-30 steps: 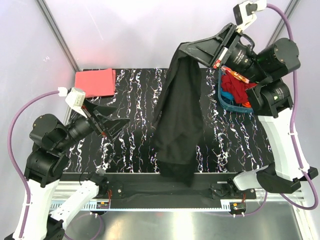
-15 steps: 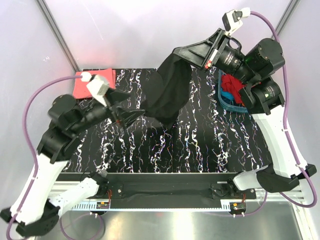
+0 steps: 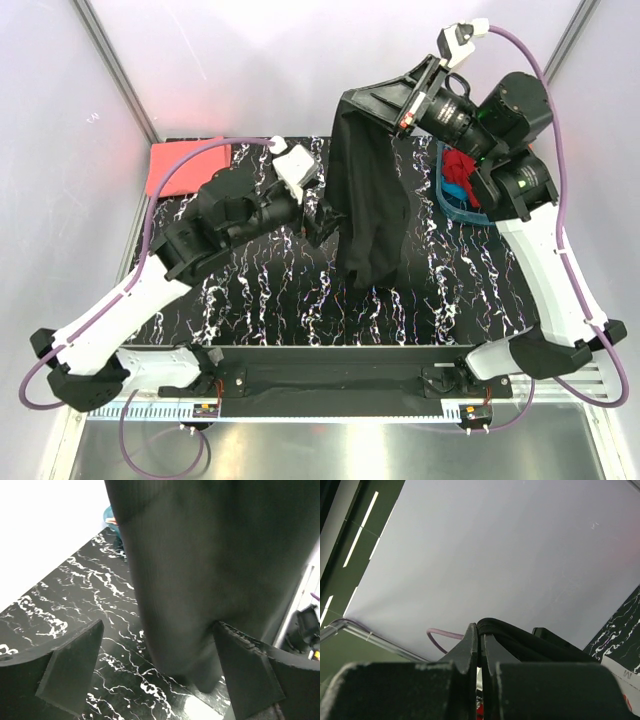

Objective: Fold and stack the t-shirts
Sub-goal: Flatten the tshirt out

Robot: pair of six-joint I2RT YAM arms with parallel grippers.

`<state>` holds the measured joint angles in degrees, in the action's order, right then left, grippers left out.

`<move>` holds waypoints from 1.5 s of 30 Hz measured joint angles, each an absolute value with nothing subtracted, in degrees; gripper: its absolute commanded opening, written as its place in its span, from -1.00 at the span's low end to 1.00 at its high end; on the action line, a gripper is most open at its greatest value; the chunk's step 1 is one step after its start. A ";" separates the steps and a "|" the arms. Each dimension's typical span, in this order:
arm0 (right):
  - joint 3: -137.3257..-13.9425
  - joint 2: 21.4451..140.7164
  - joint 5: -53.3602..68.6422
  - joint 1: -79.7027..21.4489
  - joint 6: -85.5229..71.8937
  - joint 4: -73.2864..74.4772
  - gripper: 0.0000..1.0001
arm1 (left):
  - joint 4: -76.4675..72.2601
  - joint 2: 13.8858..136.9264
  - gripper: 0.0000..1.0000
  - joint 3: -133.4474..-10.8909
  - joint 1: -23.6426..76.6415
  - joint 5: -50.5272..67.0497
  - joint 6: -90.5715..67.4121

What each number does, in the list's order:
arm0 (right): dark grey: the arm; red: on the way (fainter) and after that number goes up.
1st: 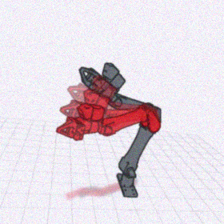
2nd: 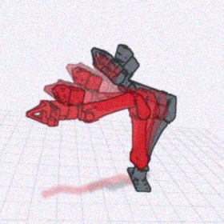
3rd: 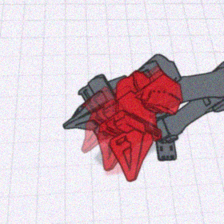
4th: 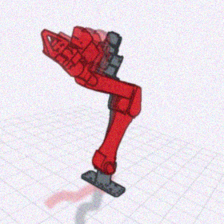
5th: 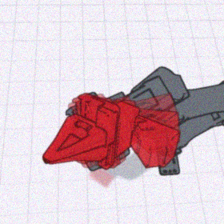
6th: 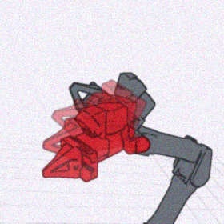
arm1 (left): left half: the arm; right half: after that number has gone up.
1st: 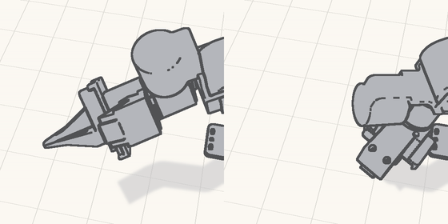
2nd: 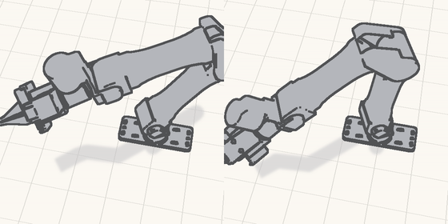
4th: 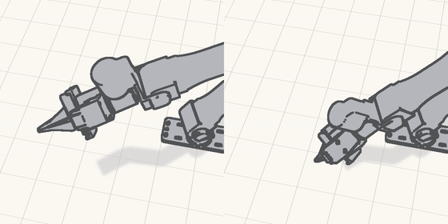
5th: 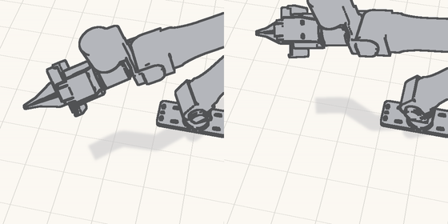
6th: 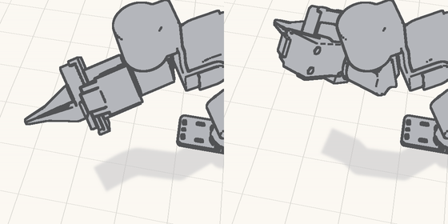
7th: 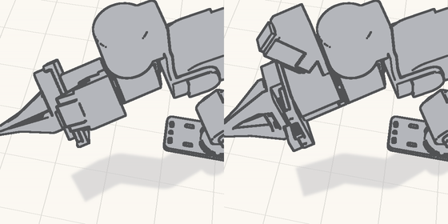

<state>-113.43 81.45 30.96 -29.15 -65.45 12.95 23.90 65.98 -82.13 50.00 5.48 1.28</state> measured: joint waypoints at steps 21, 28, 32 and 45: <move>-123.15 100.05 37.23 -30.06 -64.10 10.70 -1.00 | 41.39 57.43 -1.00 -93.34 43.62 -22.37 8.64; -158.06 129.54 40.27 -31.64 -72.55 5.48 -1.00 | 45.63 58.74 -1.00 -113.89 43.44 -27.62 9.93; -155.68 130.28 42.78 -32.77 -78.43 -1.43 -1.00 | 46.39 58.04 -1.00 -118.43 43.44 -23.92 7.11; -86.89 88.01 43.48 -14.96 -62.50 0.27 -0.94 | 28.53 61.19 -1.00 -76.31 45.43 7.84 -12.05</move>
<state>-86.89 88.01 43.48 -14.96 -62.50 0.27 28.53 61.19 -76.31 45.43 7.84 -12.05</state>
